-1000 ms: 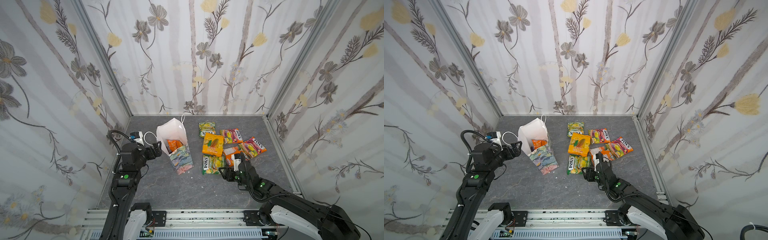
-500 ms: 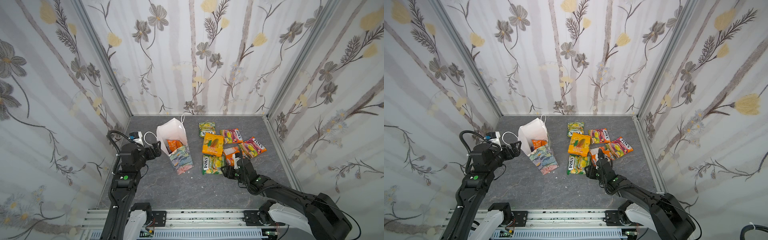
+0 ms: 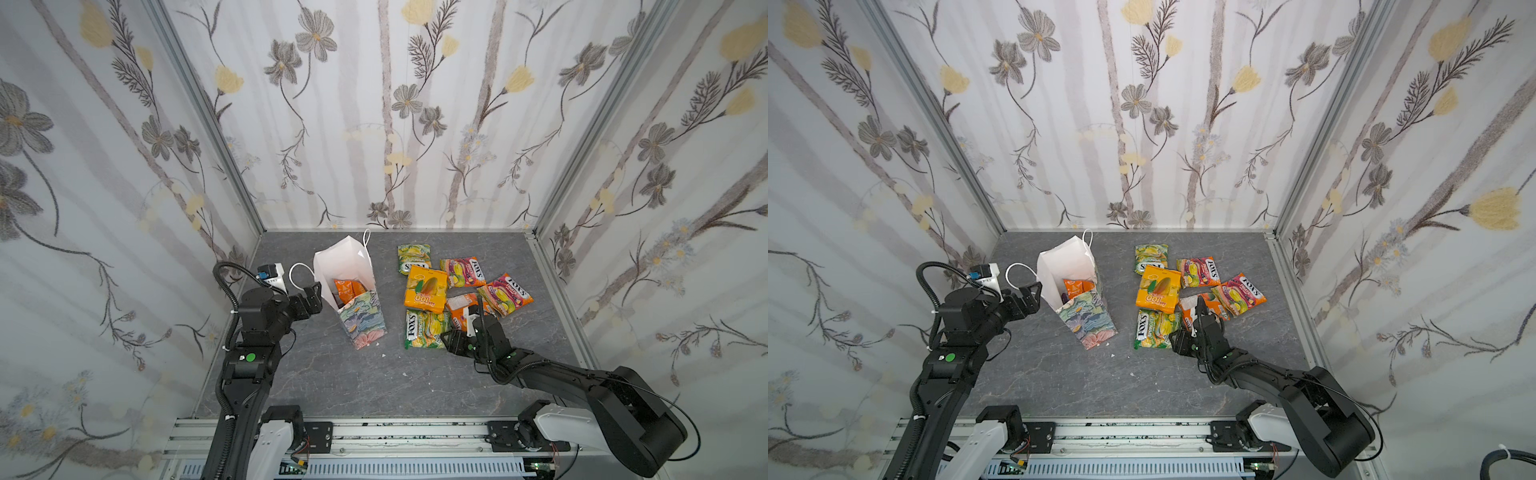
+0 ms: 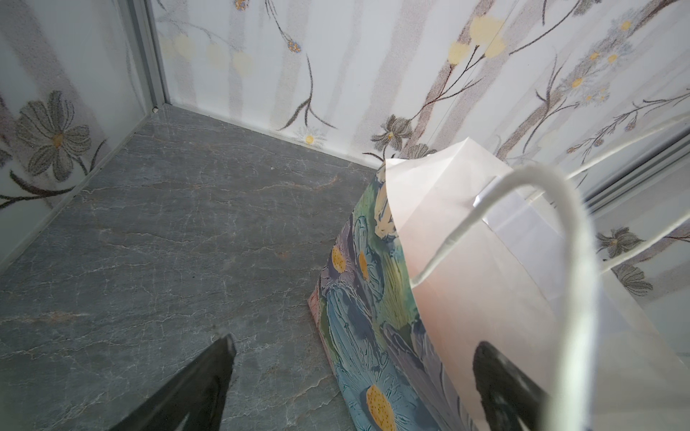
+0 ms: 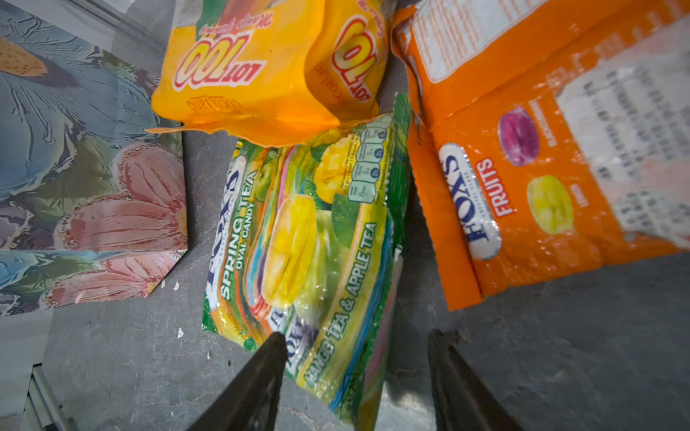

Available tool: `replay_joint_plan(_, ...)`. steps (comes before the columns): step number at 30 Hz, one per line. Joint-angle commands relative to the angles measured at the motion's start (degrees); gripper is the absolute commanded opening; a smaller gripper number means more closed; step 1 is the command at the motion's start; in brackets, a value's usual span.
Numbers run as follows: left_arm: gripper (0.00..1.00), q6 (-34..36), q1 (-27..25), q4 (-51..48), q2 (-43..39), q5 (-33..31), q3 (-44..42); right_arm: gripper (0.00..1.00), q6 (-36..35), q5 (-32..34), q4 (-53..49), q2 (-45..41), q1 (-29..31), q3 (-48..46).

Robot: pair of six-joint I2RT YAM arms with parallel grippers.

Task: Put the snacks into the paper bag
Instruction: 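Lower the right gripper onto the green Fox's Spring Tea packet and close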

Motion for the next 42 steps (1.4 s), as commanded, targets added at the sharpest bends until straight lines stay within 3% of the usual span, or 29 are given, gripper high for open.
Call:
replay_joint_plan(1,1.00,0.4,0.1,1.5,-0.2,0.1,0.3,0.60,0.5,-2.4,4.7,2.1,0.0,0.4)
replay_joint_plan(15,1.00,0.0,0.1,2.2,-1.4,-0.1,-0.1,0.58,0.6,-3.2,7.5,7.8,-0.7,0.5)
replay_joint_plan(26,1.00,-0.1,0.1,2.1,-1.5,-0.4,-0.1,0.39,0.5,-2.9,8.3,8.2,-0.9,0.5)
replay_joint_plan(35,1.00,0.3,0.1,2.1,-1.5,0.1,-0.1,0.35,0.4,-3.5,8.3,8.5,-1.0,0.8)
replay_joint_plan(42,1.00,0.3,0.1,2.2,-1.4,0.3,-0.2,0.22,0.1,-4.0,8.1,7.7,-1.0,1.2)
